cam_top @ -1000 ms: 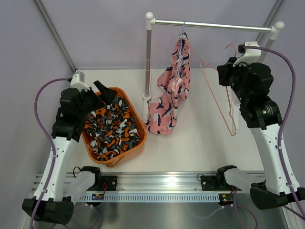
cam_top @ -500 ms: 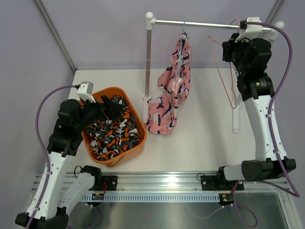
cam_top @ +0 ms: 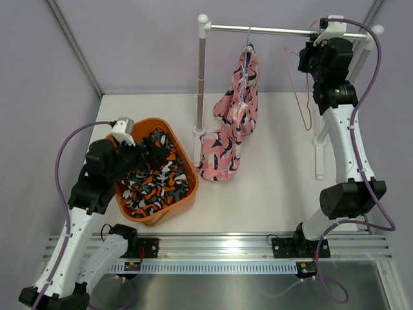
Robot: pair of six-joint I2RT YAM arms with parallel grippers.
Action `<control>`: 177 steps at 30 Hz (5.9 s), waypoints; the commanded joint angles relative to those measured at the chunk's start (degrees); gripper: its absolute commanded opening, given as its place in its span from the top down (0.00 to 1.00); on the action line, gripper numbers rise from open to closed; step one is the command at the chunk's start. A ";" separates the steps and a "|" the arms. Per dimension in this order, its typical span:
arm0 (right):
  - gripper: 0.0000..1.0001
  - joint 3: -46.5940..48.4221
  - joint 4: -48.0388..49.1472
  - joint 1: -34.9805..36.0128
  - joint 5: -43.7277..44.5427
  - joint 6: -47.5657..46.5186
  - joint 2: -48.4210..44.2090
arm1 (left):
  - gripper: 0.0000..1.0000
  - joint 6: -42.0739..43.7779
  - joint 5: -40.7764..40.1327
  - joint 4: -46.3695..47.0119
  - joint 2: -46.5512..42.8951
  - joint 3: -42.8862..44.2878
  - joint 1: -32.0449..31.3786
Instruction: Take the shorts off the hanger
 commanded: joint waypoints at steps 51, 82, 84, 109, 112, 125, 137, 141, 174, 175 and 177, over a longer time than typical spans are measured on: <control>0.41 4.68 -13.13 22.64 17.72 12.63 -11.09 | 0.01 1.97 -0.72 2.67 -4.01 -4.65 -0.27; 0.53 12.78 2.68 31.89 36.80 -0.03 10.28 | 0.01 2.41 -0.55 2.67 -4.01 -5.18 -0.27; 0.54 13.04 2.86 31.89 37.06 -0.03 10.63 | 0.01 2.41 -0.46 2.67 -4.01 -5.27 -0.27; 0.77 14.80 3.83 30.22 39.61 -3.10 13.88 | 0.01 2.50 -0.72 2.49 -3.40 -5.27 -0.18; 0.94 15.24 4.18 30.13 40.22 -4.07 13.62 | 0.01 2.50 -0.72 2.49 -3.40 -5.35 -0.18; 1.00 18.22 1.11 30.13 35.31 -3.28 8.35 | 0.01 2.67 -0.99 2.40 -3.13 -5.18 -0.18; 1.00 14.45 -5.74 30.13 30.30 0.83 -0.52 | 0.01 3.20 0.77 3.37 -2.35 -4.39 -0.18; 1.00 10.59 -10.58 30.13 25.65 3.66 -4.91 | 0.01 3.29 3.40 4.86 -1.29 -3.34 -0.18; 1.00 -20.88 -24.91 30.22 12.80 14.47 -35.60 | 0.01 -8.22 -12.32 33.94 35.53 23.56 -35.16; 1.00 -21.23 -25.09 30.22 12.80 14.47 -36.04 | 0.01 -8.58 -12.76 35.09 36.58 23.91 -35.51; 1.00 -21.85 -25.52 30.22 12.46 14.73 -36.56 | 0.01 -9.54 -13.90 36.94 39.48 24.79 -36.04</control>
